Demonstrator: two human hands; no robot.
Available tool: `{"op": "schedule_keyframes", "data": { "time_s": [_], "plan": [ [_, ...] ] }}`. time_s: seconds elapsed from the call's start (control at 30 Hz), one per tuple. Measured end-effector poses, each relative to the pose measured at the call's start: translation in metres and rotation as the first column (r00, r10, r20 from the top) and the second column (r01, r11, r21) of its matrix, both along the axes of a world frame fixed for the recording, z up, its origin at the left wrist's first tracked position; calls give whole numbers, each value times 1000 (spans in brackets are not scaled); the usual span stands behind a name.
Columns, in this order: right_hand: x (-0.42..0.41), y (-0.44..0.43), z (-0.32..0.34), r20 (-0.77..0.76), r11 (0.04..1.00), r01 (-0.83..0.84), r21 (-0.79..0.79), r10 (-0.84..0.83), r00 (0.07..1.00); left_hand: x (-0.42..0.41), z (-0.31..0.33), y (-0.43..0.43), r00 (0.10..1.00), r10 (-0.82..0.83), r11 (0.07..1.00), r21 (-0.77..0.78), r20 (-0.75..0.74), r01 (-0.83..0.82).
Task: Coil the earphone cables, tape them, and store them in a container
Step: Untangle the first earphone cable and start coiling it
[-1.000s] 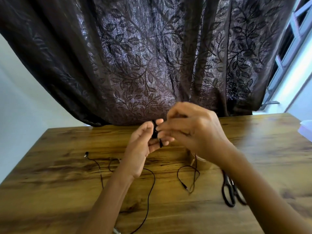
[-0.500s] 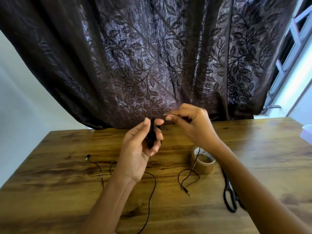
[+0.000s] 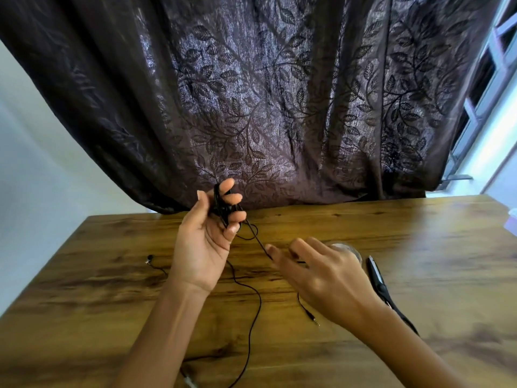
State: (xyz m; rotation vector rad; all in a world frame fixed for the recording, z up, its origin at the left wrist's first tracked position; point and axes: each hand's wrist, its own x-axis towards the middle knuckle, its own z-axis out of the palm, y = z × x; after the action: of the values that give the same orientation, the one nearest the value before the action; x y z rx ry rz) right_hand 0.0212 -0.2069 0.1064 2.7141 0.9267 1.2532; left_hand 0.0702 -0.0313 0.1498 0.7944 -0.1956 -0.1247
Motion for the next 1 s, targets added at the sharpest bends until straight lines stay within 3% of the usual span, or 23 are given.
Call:
{"op": "schedule_keyframes", "data": {
  "time_s": [0.3, 0.47, 0.6, 0.73, 0.87, 1.0],
  "plan": [
    [-20, 14, 40, 133, 986, -90, -139, 108, 985, -7, -12, -6, 995, -55, 966, 258, 81, 32],
    [-10, 18, 63, 101, 981, -181, -76, 188, 977, -10, -12, -10, 986, -153, 940, 317, 60, 127],
    [7, 10, 82, -126, 958, -249, 144, 267, 955, -16, -15, -14, 970, -209, 892, 431, 125, 137],
    [32, -2, 87, -255, 891, -241, 385, 354, 900, -19, -12, -16, 965, -211, 884, 451, 158, 119],
    [47, -10, 80, -280, 785, -208, 584, 435, 856, -20, -8, -13, 952, -228, 853, 513, 205, 94],
    [55, -13, 69, -278, 713, -141, 687, 437, 856, -21, -7, -12, 949, -240, 854, 509, 205, 106]
  ]
}}
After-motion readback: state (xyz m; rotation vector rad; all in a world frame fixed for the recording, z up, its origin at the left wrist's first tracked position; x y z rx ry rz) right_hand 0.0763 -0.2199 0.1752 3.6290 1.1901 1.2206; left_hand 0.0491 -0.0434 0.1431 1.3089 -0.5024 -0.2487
